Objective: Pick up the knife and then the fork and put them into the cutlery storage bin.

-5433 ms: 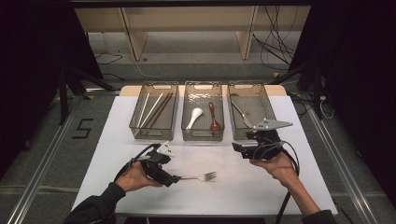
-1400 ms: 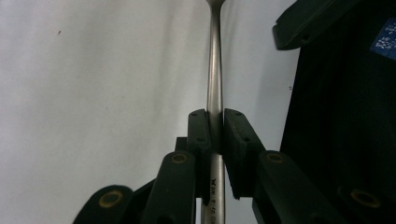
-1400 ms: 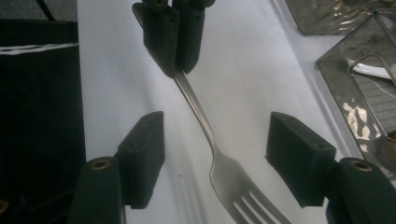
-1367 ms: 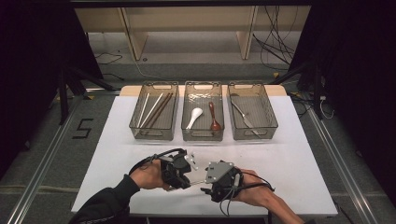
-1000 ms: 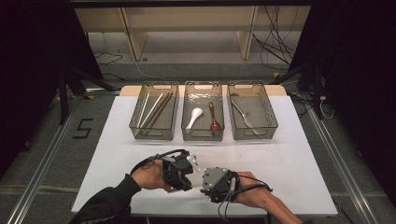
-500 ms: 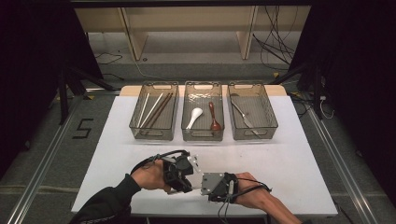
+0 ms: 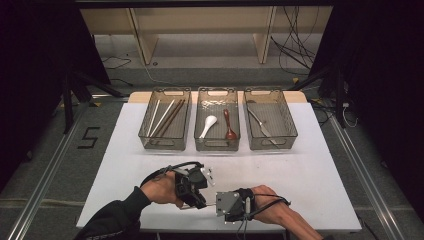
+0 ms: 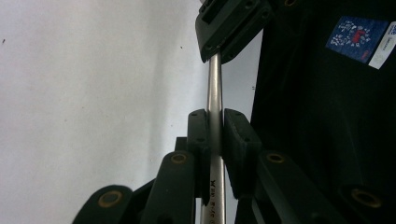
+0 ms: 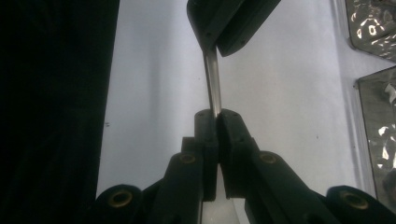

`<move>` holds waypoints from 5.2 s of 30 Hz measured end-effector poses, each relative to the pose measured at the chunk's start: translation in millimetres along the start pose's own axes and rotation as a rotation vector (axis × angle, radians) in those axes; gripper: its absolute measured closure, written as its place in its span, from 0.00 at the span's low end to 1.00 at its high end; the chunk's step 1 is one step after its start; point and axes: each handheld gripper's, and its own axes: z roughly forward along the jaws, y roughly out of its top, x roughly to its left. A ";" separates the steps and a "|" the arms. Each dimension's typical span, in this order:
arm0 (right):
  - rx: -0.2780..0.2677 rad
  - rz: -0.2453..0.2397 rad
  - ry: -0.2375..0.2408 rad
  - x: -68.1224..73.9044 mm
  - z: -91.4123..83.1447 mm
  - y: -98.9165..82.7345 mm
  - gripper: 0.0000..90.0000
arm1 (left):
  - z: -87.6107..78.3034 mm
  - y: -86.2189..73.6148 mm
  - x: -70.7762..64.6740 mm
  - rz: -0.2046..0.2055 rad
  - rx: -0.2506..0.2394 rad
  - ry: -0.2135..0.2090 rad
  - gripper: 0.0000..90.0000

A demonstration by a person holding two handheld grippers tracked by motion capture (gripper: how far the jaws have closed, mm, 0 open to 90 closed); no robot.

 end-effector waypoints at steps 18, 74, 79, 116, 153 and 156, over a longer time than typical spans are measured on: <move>-0.009 0.062 -0.071 -9.2 -8.5 -10.2 0.98 | -21.8 -11.9 9.2 -0.089 -0.165 0.108 0.48; -0.046 0.902 -0.484 -193.6 -70.3 -124.6 0.98 | -47.8 -112.5 19.2 -0.379 -0.728 0.413 0.17; -0.033 0.926 -0.492 -202.9 -65.0 -125.2 0.98 | -45.9 -115.0 20.0 -0.384 -0.719 0.402 0.17; -0.071 1.045 -0.463 -213.0 -54.2 -127.9 0.61 | -43.4 -114.2 20.4 -0.385 -0.716 0.402 0.17; -0.423 1.001 -0.268 -92.9 -63.1 -103.8 0.33 | -45.9 -116.7 21.9 -0.412 -0.745 0.408 0.17; -0.435 0.987 -0.263 -85.5 -63.1 -102.1 0.33 | -45.5 -115.4 20.8 -0.411 -0.750 0.407 0.17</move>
